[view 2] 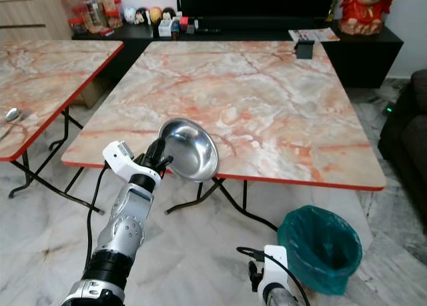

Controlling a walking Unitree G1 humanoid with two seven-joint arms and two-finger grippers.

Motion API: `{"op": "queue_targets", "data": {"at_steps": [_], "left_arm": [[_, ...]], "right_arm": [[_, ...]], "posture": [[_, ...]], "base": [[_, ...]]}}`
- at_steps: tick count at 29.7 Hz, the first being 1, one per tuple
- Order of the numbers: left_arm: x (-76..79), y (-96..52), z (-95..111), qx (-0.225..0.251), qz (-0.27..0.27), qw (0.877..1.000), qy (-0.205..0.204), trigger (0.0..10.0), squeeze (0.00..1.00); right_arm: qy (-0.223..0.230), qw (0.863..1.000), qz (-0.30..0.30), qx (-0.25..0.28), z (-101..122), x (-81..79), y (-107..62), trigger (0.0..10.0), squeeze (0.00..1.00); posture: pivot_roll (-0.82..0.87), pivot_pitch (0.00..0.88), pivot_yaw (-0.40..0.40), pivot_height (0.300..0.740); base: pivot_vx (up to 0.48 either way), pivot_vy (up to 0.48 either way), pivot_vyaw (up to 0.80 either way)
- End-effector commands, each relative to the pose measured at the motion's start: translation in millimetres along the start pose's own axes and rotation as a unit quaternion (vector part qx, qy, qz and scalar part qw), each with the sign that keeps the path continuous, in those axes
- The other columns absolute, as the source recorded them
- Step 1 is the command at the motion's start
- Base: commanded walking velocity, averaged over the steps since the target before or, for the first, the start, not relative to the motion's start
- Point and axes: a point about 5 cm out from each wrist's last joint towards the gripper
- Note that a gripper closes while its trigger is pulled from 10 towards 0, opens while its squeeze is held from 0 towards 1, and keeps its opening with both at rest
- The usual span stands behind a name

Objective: Setting the table

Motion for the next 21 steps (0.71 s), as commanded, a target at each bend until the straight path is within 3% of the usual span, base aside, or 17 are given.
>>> {"op": "queue_targets", "data": {"at_steps": [1,7,14,17,18,21], "left_arm": [[45.9,18.9,-9,0.0,-0.064,0.998,-0.024,10.0,0.0],[44.1,18.7,-8,-0.001,-0.063,0.998,-0.018,10.0,0.0],[43.2,17.6,-7,-0.003,-0.063,0.998,-0.02,10.0,0.0],[42.0,17.6,-11,-0.023,-0.064,0.997,-0.024,10.0,0.0],[41.9,15.8,-17,-0.053,-0.071,0.996,-0.029,10.0,0.0],[38.5,8.3,-23,-0.085,-0.08,0.992,-0.042,10.0,0.0]], "right_arm": [[0.005,1.0,0.002,0.001,2,-1.6,0.8,10.0,0.0],[0.005,1.0,0.005,-0.006,1,-2.7,1.0,10.0,0.0],[0.004,1.0,-0.001,-0.003,1,-2.0,0.8,10.0,0.0],[0.001,1.0,0.001,-0.004,1,-2.5,0.8,10.0,0.0],[0.001,1.0,0.001,-0.004,1,-2.5,0.7,10.0,0.0],[0.002,1.0,0.001,-0.004,1,-2.9,0.7,10.0,0.0]], "posture": [[-0.03,0.0,0.053,0.74],[-0.02,0.0,0.051,0.74],[-0.02,0.0,0.054,0.74],[-0.01,0.0,0.055,0.74],[-0.01,0.0,0.055,0.74],[-0.01,0.0,0.058,0.74]], "base": [[0.435,0.0,0.0],[0.442,0.0,-0.43],[0.443,0.0,0.0],[0.425,0.0,0.0],[0.349,0.0,0.0],[0.0,0.0,0.0]]}}
Point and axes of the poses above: a point about 5 cm out from each wrist's last joint towards the gripper, its own y axis pointing out of the wrist towards the gripper, its own z axis along the axis of the wrist's last joint, x = y × z, and after that the axes turned 15 degrees about -y, right-handed
